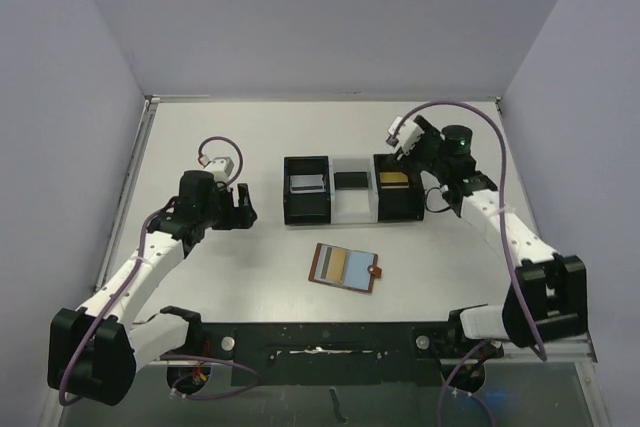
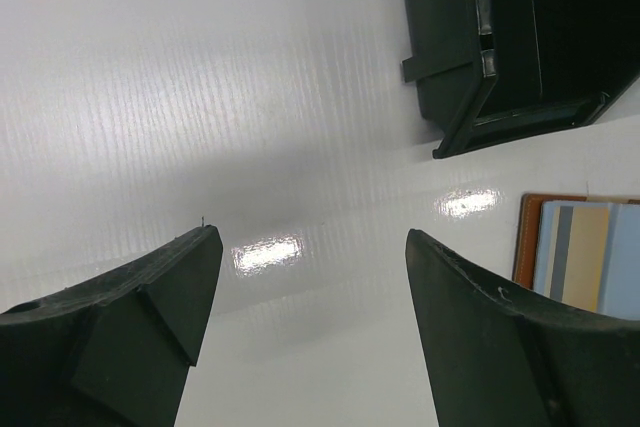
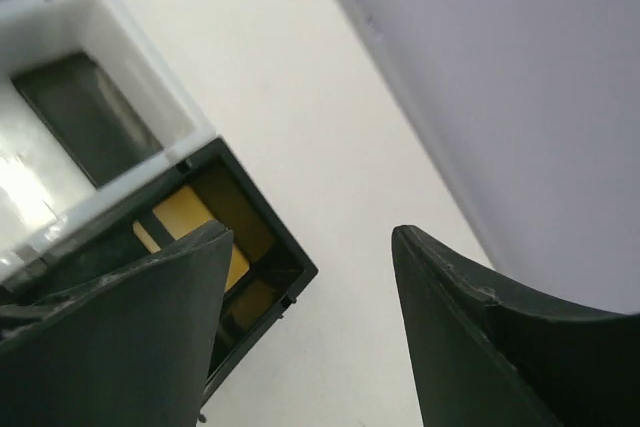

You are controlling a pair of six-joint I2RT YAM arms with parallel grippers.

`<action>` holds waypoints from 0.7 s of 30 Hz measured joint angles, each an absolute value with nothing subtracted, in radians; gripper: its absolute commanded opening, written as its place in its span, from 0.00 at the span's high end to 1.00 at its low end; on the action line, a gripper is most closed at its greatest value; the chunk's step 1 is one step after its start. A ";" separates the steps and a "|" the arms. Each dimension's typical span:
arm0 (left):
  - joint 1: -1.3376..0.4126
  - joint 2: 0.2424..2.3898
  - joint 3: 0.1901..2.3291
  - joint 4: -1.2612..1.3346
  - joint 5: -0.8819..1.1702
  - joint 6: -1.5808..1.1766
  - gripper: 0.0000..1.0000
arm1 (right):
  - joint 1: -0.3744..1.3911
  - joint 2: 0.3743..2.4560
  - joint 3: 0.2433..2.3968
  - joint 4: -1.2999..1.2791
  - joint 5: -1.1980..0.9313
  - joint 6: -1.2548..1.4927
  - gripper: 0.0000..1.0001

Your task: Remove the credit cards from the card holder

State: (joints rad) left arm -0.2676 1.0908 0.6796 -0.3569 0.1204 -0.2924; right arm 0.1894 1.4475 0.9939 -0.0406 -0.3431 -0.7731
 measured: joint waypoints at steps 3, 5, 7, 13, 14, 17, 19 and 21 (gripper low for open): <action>-0.268 1.068 0.680 -0.356 0.120 -0.293 0.25 | 0.205 1.240 0.874 0.090 -0.352 -0.612 0.30; -0.268 1.055 0.680 -0.355 0.120 -0.293 0.25 | 0.242 1.136 0.848 0.116 -0.343 -0.522 0.25; -0.268 1.045 0.680 -0.355 0.120 -0.293 0.25 | 0.311 1.062 0.850 0.127 -0.306 -0.427 0.23; -0.266 1.032 0.680 -0.353 0.130 -0.305 0.20 | 0.426 0.936 0.859 0.087 -0.227 -0.069 0.21; -0.265 1.028 0.680 -0.350 0.137 -0.308 0.18 | 0.426 0.916 0.852 0.086 -0.220 0.009 0.18; -0.263 1.011 0.680 -0.339 0.155 -0.316 0.13 | 0.426 0.850 0.803 0.084 -0.207 0.200 0.01; -0.260 0.996 0.680 -0.336 0.163 -0.326 0.12 | 0.425 0.808 0.753 0.080 -0.210 0.324 0.02; -0.255 0.987 0.680 -0.331 0.167 -0.332 0.12 | 0.425 0.781 0.701 0.083 -0.234 0.429 0.03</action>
